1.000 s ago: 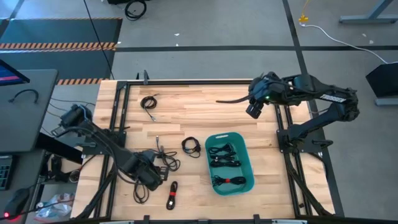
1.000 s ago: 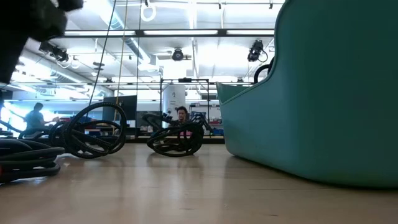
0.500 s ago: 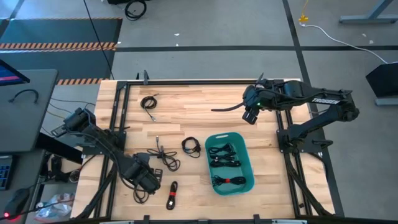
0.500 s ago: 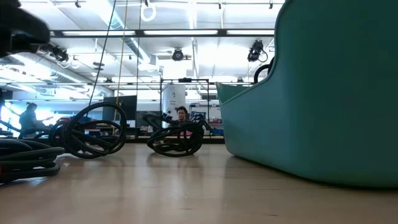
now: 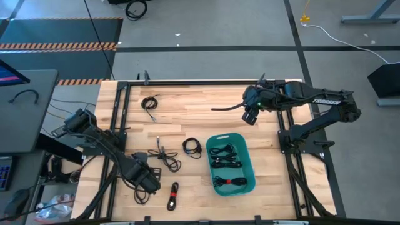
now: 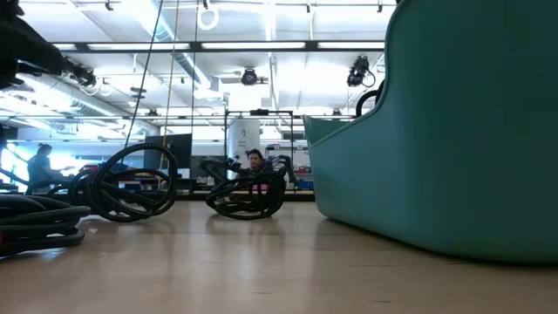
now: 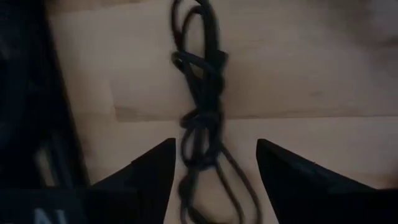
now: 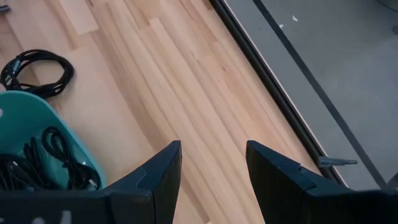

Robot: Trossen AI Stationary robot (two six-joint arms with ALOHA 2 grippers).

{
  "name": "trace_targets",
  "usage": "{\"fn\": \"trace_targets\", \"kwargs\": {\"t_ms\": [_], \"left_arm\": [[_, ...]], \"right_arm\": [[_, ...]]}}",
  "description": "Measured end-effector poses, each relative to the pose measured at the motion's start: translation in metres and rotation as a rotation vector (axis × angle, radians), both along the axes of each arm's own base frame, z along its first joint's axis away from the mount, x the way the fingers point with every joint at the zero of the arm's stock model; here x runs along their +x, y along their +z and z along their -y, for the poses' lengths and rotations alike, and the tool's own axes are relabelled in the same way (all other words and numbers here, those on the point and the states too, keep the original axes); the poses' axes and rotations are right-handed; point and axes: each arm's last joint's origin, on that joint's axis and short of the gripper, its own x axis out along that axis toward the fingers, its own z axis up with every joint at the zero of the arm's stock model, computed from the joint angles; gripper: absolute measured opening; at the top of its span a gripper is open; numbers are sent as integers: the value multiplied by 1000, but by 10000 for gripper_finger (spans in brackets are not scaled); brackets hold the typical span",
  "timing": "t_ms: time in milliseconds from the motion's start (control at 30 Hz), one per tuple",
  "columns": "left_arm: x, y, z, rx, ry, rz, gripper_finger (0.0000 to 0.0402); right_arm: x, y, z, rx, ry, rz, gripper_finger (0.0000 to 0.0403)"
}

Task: Pick and place USB-C Cables
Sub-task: Put the black charger cable into the green bin

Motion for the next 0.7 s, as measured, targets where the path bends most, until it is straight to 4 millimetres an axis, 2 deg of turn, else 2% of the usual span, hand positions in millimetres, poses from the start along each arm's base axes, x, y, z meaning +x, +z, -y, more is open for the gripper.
{"fn": "trace_targets", "kwargs": {"t_ms": [333, 600, 700], "left_arm": [[51, -5, 23, -186, 19, 460, 231], [76, -51, 47, -399, 2, 399, 222], [81, -59, 52, -423, 16, 406, 213]], "right_arm": [[0, 1, 8, -9, -24, 5, 186], [1, 1, 9, 4, -8, 11, 186], [1, 1, 8, 15, 14, 10, 186]]}}
